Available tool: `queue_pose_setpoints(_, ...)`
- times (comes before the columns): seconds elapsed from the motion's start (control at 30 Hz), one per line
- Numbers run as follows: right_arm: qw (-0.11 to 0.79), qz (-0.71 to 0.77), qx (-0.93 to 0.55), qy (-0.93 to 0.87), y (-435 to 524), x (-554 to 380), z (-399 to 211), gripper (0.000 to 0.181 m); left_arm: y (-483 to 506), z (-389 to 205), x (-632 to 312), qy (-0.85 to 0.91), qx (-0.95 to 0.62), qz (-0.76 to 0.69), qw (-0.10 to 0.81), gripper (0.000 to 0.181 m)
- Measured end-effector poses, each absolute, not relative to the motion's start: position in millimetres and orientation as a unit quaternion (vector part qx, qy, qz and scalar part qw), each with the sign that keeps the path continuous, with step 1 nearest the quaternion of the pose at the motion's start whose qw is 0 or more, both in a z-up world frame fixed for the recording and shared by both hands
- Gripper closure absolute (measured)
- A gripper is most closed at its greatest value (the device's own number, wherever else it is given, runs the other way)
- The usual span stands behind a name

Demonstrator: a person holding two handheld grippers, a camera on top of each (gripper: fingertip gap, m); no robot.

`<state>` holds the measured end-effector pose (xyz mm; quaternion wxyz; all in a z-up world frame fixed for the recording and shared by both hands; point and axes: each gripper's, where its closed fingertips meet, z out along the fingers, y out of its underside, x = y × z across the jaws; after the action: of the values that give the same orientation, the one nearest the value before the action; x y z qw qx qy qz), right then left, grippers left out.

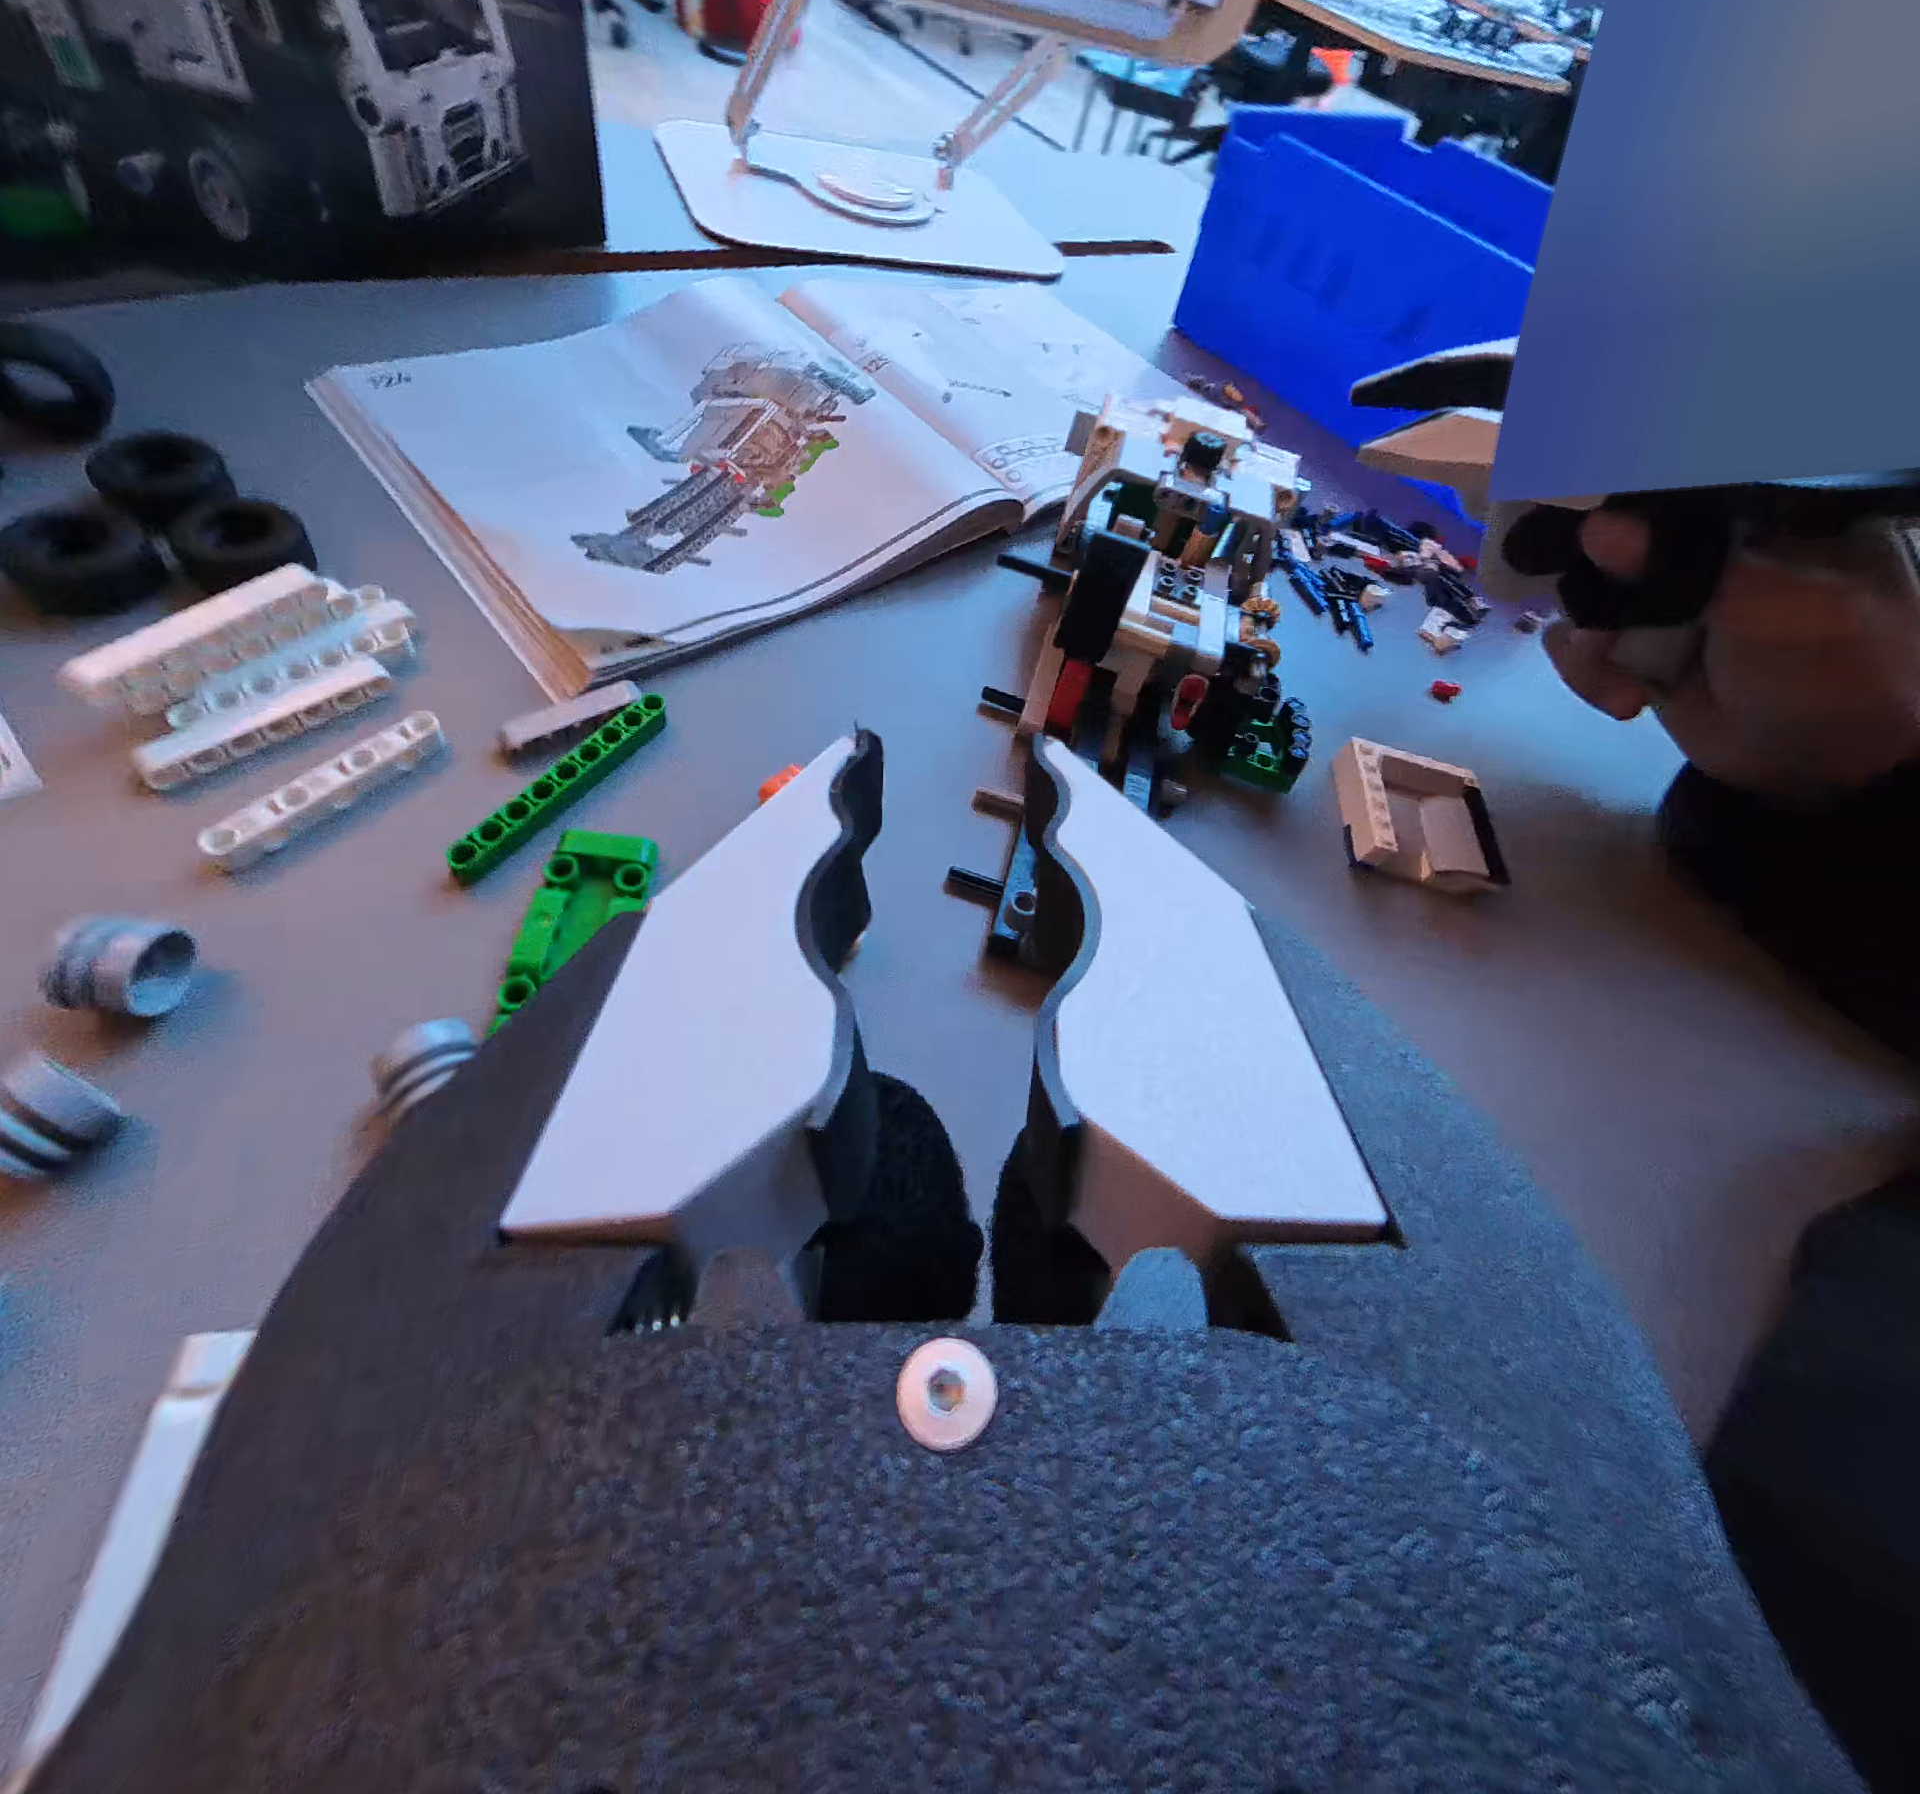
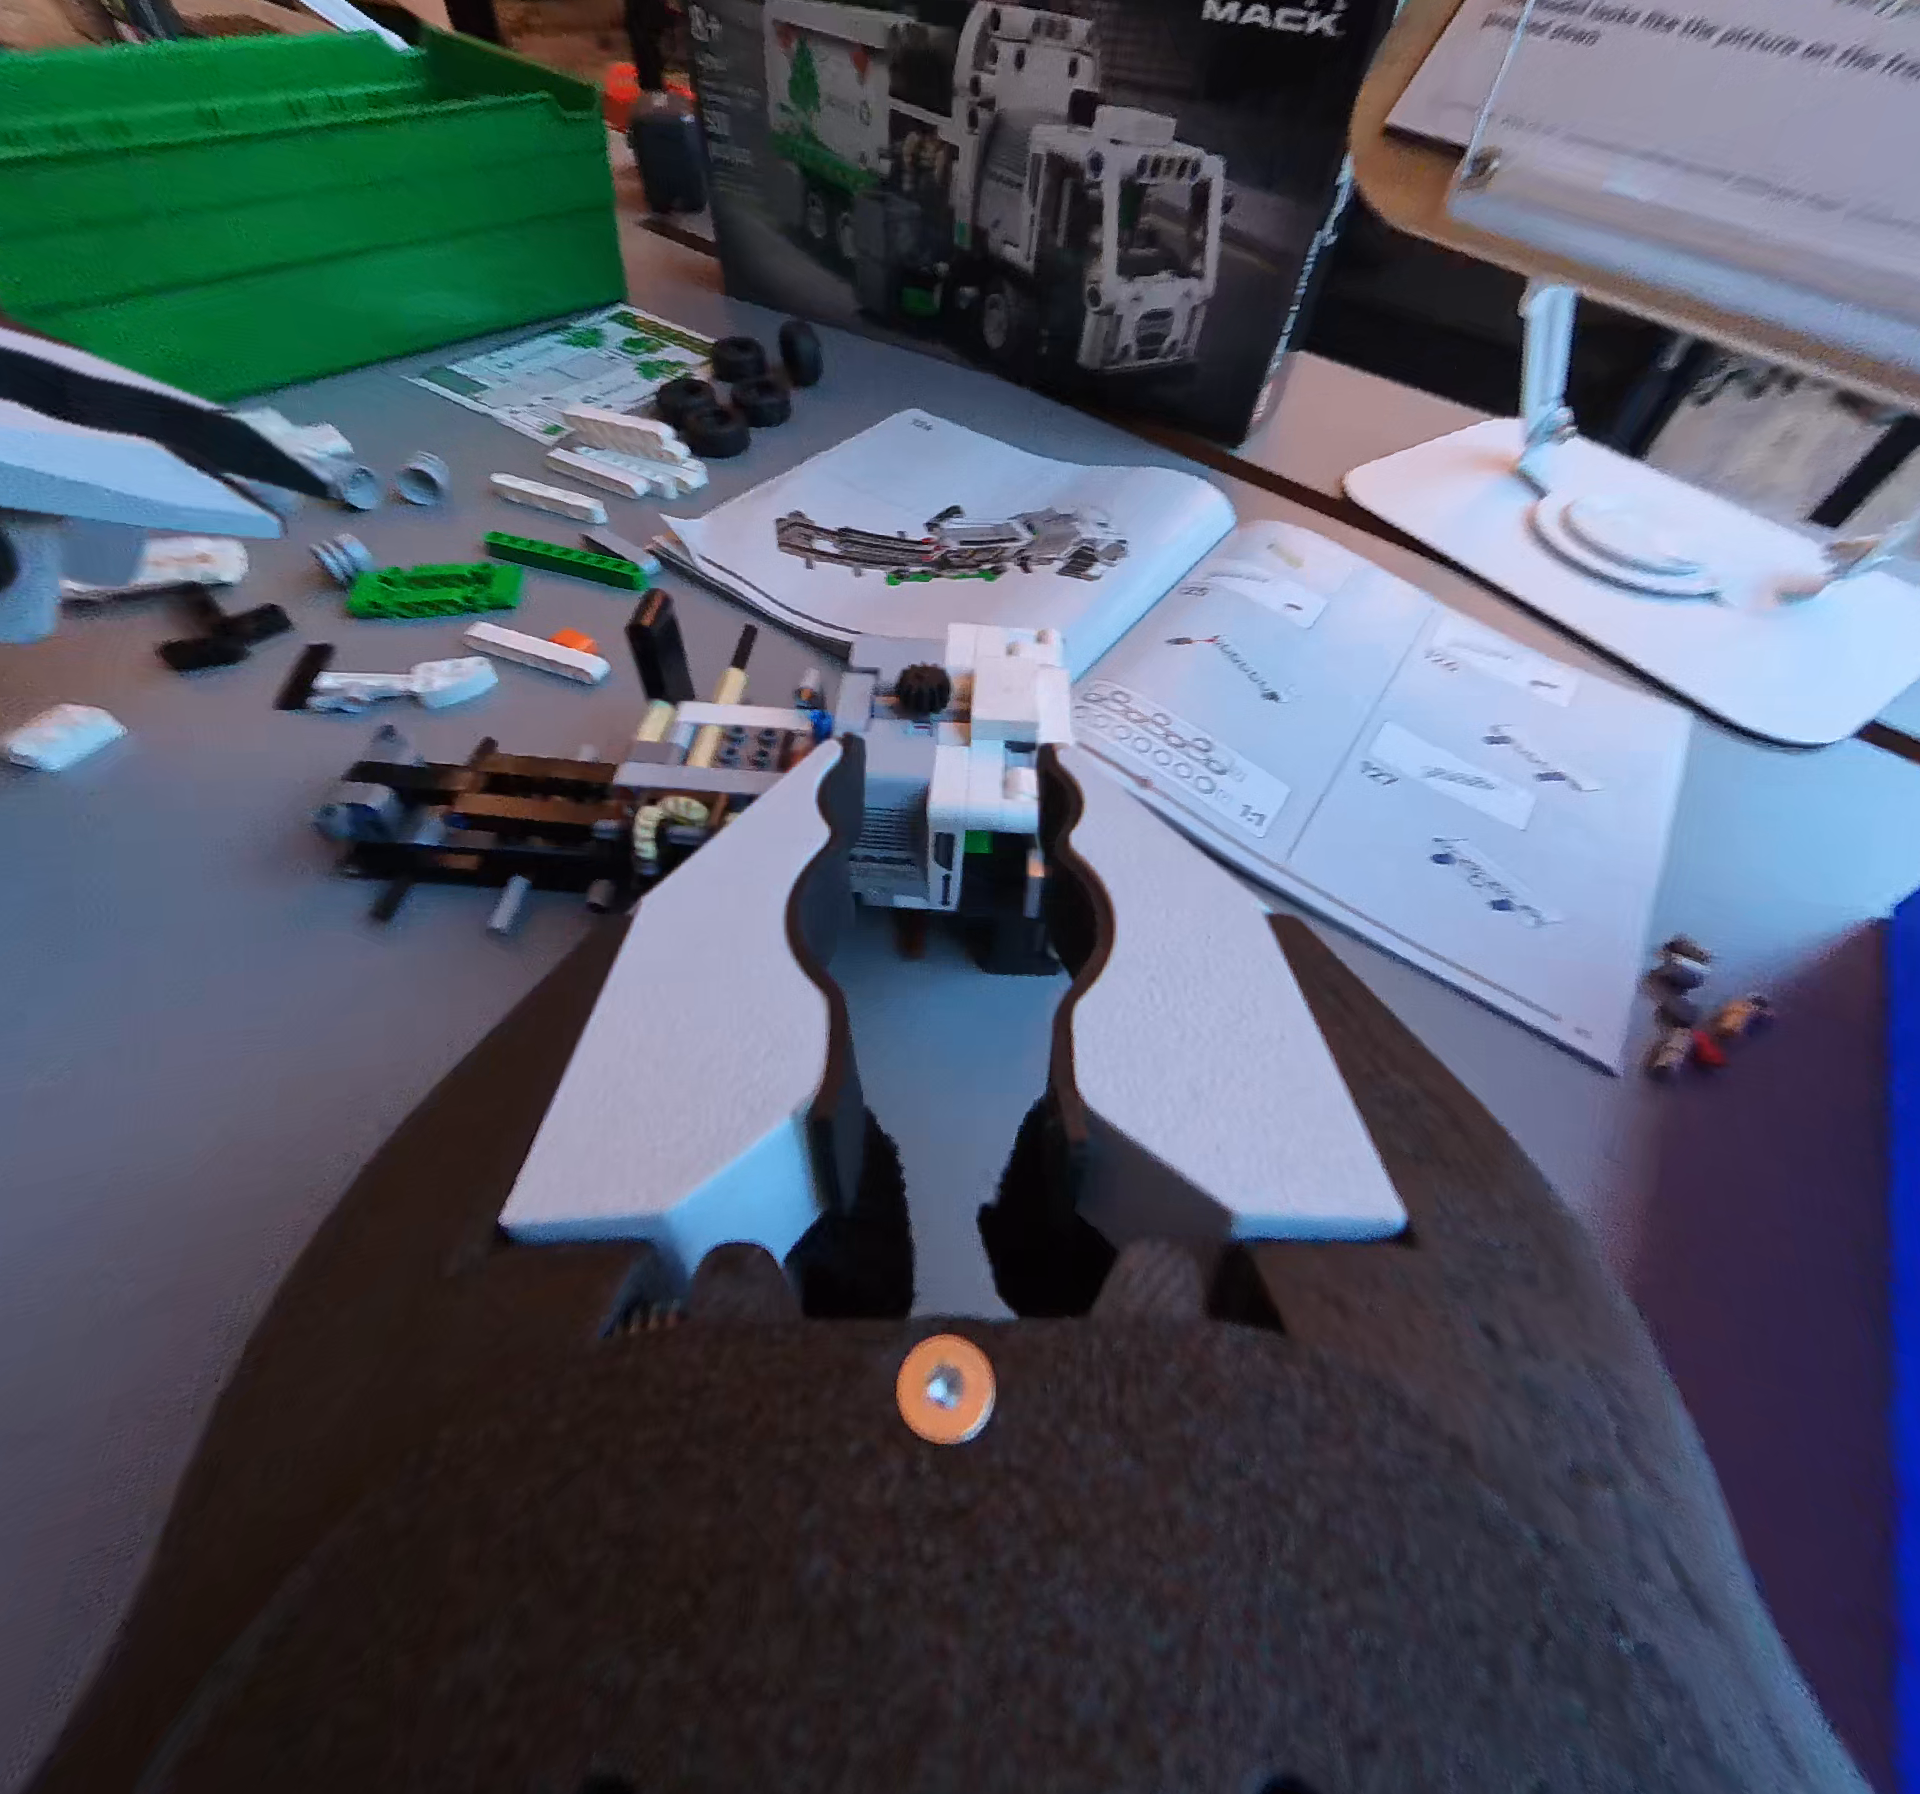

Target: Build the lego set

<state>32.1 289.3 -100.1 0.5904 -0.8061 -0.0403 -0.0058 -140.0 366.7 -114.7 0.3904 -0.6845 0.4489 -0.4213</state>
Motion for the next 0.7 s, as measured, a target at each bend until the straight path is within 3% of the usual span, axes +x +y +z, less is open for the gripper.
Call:
queue_pose_setpoints(0.33, 0.587, 0.001, -0.807, -0.062, 283, 22, -96, 0.137, 350, -123, -122, 0.525, -0.659, -0.402, 0.36, 0.153)
queue_pose_setpoints(0.4, 0.56, 0.038, -0.824, -0.083, 267, 9, -103, 0.138, 342, -126, -121, 0.543, -0.652, -0.402, 0.344, 0.153)
queue_pose_setpoints(0.5, 0.477, 0.07, -0.871, -0.093, 236, -9, -138, 0.116, 331, -128, -121, 0.56, -0.641, -0.4, 0.34, 0.153)
queue_pose_setpoints(0.7, 0.443, 0.065, -0.893, -0.052, 210, -30, -169, 0.12, 315, -129, -121, 0.583, -0.622, -0.397, 0.342, 0.154)
